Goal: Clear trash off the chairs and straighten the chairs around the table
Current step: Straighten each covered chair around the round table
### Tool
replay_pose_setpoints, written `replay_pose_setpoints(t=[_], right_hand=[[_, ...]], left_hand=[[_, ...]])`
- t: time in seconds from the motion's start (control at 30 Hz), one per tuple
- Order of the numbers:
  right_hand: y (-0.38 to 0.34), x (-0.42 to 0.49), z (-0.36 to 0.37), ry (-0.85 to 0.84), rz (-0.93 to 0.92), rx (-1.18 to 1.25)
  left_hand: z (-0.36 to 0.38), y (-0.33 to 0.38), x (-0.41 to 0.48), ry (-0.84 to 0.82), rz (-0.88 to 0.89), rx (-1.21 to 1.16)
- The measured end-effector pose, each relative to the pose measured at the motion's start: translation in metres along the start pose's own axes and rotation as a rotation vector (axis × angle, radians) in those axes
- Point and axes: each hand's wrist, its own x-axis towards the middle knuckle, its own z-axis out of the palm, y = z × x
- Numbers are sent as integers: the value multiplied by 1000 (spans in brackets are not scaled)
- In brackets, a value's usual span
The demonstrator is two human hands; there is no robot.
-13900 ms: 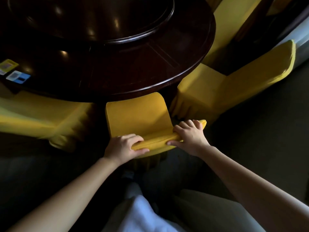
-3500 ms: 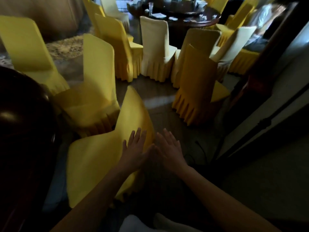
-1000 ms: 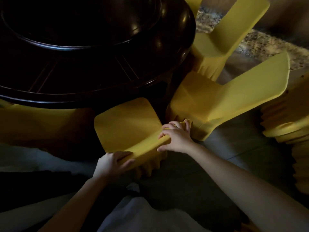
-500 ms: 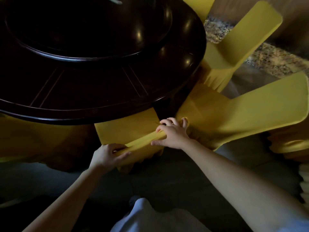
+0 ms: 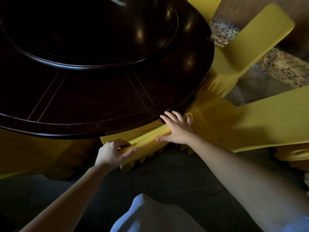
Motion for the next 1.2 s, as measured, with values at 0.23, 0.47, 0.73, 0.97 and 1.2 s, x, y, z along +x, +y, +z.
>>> replay_pose_setpoints(t=[0.23, 0.47, 0.73, 0.97, 1.2], right_hand=[[4, 18, -9, 3, 16, -10], [0, 12, -5, 59, 56, 35], [-12, -13, 7, 72, 69, 245], [26, -79, 24, 107, -18, 433], [127, -142, 26, 208, 121, 269]], left_hand=[[-5, 1, 18, 20, 36, -32], [-6, 0, 19, 24, 50, -34], [-6, 14, 11, -33, -103, -31], [15, 58, 0, 110, -100, 196], [85, 199, 26, -85, 260, 193]])
